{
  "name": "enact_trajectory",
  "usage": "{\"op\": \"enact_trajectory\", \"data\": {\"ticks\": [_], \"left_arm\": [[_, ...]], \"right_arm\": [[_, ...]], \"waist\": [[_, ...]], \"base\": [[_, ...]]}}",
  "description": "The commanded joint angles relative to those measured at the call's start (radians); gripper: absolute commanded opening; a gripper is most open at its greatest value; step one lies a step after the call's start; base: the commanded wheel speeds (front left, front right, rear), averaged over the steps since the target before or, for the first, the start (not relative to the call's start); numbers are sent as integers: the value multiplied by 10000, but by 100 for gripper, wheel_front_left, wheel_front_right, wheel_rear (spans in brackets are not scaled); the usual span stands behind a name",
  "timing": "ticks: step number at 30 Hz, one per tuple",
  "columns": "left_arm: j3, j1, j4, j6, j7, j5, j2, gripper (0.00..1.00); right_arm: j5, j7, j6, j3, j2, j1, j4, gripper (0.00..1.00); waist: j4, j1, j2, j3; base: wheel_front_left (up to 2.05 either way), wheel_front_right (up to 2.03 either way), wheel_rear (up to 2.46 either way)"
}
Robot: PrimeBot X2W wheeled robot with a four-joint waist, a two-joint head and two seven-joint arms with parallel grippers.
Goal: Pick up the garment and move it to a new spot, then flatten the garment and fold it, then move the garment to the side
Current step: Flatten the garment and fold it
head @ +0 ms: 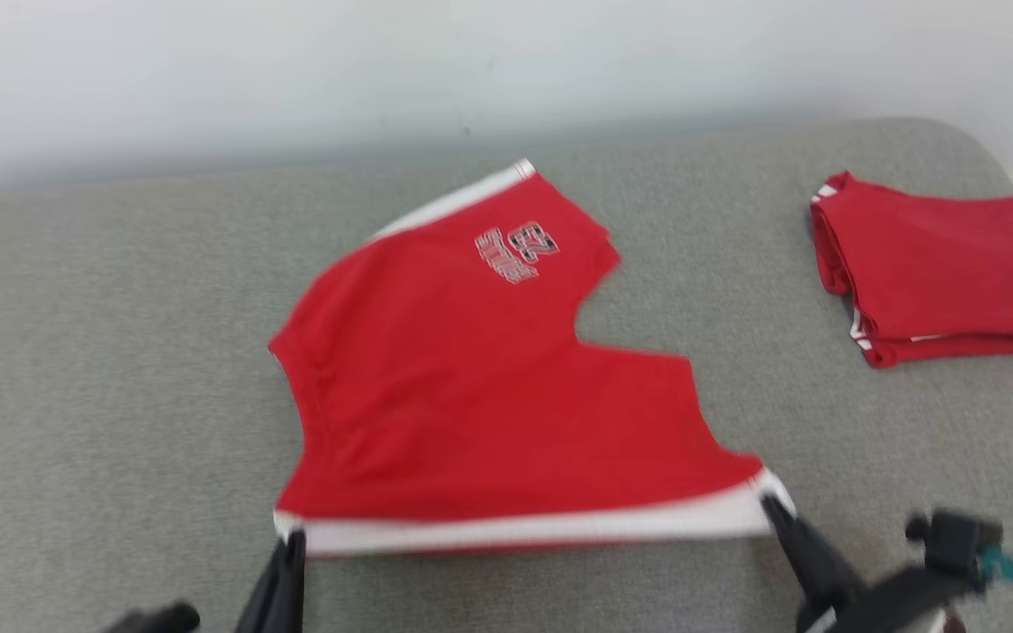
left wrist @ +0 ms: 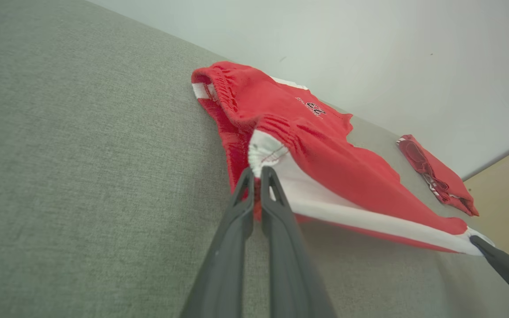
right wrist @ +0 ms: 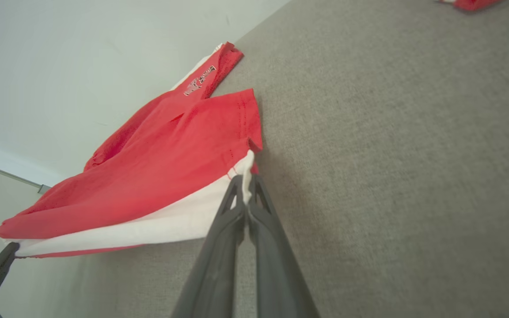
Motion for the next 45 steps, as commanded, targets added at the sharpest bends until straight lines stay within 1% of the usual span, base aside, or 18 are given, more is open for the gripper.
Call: {"op": "enact_trajectory", "data": {"ticks": [1,2,5,7,11,14,17,21,24,26,29,32,35,39,45], "left_arm": [[-17,489,214,130,-143,177,42,0],[-17,489,214,130,-143,177,42,0],[-61,970,576,194,-205,254,125,0],[-158,1185,760,176,-273,377,189,0],[-235,1363,1105,96,-361,483,-9,0],[-164,1244,1190,-32,-432,561,-131,0],[-24,952,1083,-182,-477,704,-209,0],[249,396,877,-438,-497,666,-370,0],[358,-270,842,-597,-488,757,-350,0],[362,-828,870,-701,-347,720,-385,0],[435,-1795,1117,-796,-58,585,-486,0],[558,-2873,1639,-879,197,446,-589,0],[617,-3854,2312,-994,455,270,-759,0],[536,-5023,3240,-1104,698,314,-924,0],[386,-6189,4671,-1414,731,272,-1326,0]], "right_arm": [[-175,-120,2,-322,101,804,176,0],[-175,-120,2,-322,101,804,176,0],[-582,-20,-13,-613,261,1804,223,0],[-811,74,-13,-828,476,2343,162,0],[-1300,360,-15,-1364,880,2977,-116,0],[-1673,593,-13,-1847,1122,3023,-529,0],[-2083,817,-13,-2383,1277,2727,-1019,0],[-2630,1331,-13,-2988,1320,1976,-1589,0],[-2907,1833,-13,-3299,1438,1023,-1741,0],[-3109,2137,-13,-3376,1495,238,-1607,0],[-3387,2477,-12,-3315,1644,-1056,-1109,0],[-3622,2711,-10,-3171,1782,-2462,-270,0],[-3748,2809,-10,-2990,1972,-3861,857,0],[-3937,2786,-10,-2664,2215,-5621,2510,0],[-4202,2415,-9,-2062,2441,-7590,4759,0]], "waist": [[378,2,2,-451],[378,2,2,-451],[540,2,2,-677],[579,2,2,-753],[625,2,2,-813],[618,2,2,-839],[655,2,2,-836],[714,2,2,-683],[761,2,2,-509],[772,2,2,-326],[844,2,2,32],[891,2,2,454],[912,2,2,884],[1004,2,2,1426],[1292,2,2,2011]], "base": [[0,0,0],[0,0,0],[0,0,0],[0,0,0],[0,0,0],[0,0,0],[0,0,0],[0,0,0],[0,0,0],[0,0,0],[0,0,0],[0,0,0],[0,0,0],[0,0,0],[0,0,0]]}}
